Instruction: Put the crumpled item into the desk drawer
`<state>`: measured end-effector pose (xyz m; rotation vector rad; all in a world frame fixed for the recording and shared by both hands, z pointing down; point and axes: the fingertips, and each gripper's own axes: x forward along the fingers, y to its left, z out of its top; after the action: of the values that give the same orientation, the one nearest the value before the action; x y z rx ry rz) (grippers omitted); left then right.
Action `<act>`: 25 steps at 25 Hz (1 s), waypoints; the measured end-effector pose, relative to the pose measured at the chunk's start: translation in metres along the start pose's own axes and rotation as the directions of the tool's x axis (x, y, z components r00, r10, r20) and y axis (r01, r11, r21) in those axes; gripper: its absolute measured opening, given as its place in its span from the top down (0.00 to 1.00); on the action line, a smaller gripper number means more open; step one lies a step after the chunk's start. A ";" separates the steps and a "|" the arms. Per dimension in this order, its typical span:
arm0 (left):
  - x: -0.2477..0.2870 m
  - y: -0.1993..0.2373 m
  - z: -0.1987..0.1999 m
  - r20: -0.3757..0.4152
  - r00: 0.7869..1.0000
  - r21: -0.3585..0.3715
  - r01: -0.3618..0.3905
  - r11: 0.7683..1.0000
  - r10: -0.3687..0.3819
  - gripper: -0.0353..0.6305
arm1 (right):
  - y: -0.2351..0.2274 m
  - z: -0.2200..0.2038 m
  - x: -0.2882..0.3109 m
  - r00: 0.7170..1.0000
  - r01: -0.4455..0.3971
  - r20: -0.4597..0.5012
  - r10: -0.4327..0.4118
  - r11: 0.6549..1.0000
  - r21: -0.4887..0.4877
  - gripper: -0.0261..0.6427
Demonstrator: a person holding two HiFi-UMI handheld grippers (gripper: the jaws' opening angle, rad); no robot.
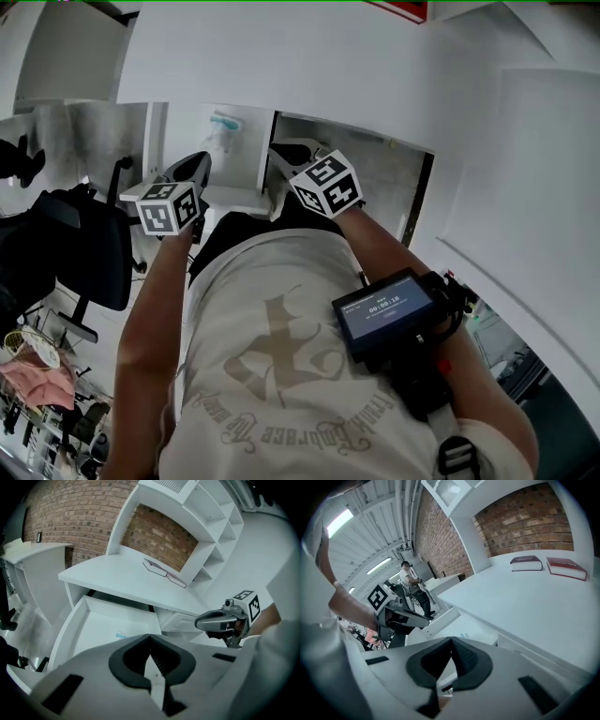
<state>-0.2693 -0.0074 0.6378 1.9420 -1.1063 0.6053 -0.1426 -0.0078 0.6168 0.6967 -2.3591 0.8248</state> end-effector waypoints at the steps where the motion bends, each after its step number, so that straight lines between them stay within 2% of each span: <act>1: -0.004 -0.002 0.001 0.011 1.000 0.001 0.002 1.000 -0.002 0.91 | 0.003 0.001 0.000 1.000 -0.007 0.004 0.007 1.000 -0.002 0.93; 12: -0.074 -0.036 0.020 0.155 0.988 0.014 -0.016 1.000 0.013 0.91 | 0.043 0.028 -0.026 0.995 -0.061 0.076 0.065 0.997 -0.052 0.93; 25: -0.133 -0.044 0.036 0.320 0.947 0.013 -0.033 0.999 0.027 0.91 | 0.087 0.079 -0.043 0.975 -0.112 0.177 0.138 0.982 -0.149 0.93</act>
<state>-0.2974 0.0394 0.5036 2.0923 -1.3341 0.3209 -0.1902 0.0105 0.5028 0.5944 -2.6231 0.6648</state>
